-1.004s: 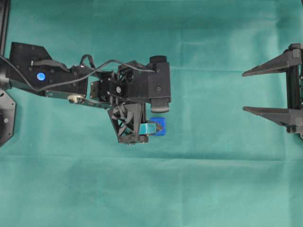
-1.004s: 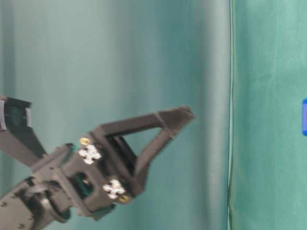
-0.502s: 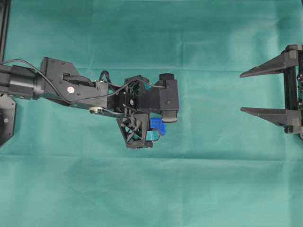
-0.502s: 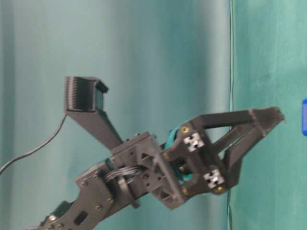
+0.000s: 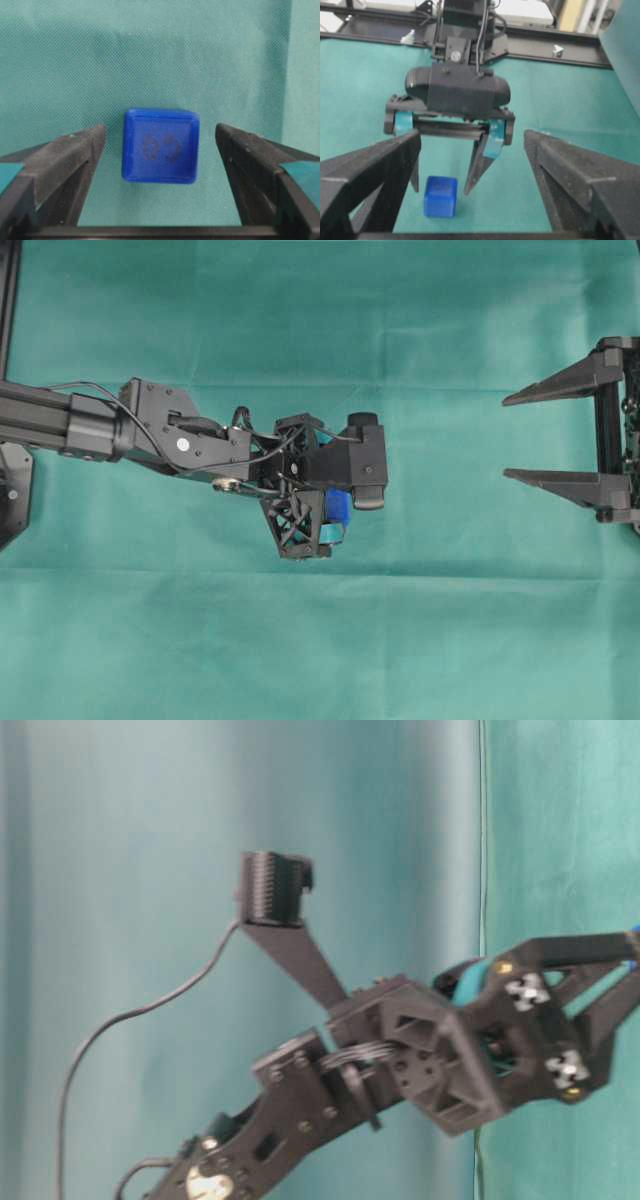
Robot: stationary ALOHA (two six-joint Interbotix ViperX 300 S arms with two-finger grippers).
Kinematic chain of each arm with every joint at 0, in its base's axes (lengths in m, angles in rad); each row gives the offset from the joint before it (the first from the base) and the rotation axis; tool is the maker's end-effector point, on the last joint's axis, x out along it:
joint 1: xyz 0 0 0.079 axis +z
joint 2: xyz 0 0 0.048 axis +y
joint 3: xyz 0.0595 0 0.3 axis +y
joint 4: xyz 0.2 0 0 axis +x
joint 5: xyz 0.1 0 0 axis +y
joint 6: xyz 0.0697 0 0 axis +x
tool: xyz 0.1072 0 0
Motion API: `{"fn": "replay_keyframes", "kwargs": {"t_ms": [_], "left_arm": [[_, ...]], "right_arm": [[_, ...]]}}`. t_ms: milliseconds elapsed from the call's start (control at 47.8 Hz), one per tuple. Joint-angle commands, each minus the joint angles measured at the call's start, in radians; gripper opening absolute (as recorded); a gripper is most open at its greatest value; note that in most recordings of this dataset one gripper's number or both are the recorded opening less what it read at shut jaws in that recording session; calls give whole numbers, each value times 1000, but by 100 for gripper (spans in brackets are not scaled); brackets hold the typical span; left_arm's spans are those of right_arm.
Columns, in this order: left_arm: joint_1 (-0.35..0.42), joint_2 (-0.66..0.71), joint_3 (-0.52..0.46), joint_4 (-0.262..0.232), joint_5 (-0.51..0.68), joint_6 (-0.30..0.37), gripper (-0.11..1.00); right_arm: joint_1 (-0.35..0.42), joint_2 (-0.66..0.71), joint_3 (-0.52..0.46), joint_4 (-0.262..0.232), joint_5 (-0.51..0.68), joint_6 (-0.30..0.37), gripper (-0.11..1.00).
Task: Handover the blue block to the right arm after grasping it with the left arm, then place it in the designated position.
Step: 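Lower the left gripper and close it on the blue cube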
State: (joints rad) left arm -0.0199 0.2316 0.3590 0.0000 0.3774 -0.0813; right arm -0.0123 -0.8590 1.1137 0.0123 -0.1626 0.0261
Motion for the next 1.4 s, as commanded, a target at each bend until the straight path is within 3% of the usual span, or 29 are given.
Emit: {"fn": "replay_keyframes", "kwargs": {"t_ms": [0,586,669,816,1381], "left_arm": [[-5,2,-6,3,-15,2,100],[-5,40,-3,3,-28,2,96],[-5,40,-5,3,-25,2,84],[-3,40,-5,5,-21,2,46],[-2,26,-6,5,-18,2,47]], "right_arm": [[-3,5,-23,0,-6,0,94],[-3,8,-23,0,-5,0,94],[-3,8,-23,0,-6,0,94],[-3,8,-25,0,-5,0,94],[-3,6,-26,0,-6,0,94]]}}
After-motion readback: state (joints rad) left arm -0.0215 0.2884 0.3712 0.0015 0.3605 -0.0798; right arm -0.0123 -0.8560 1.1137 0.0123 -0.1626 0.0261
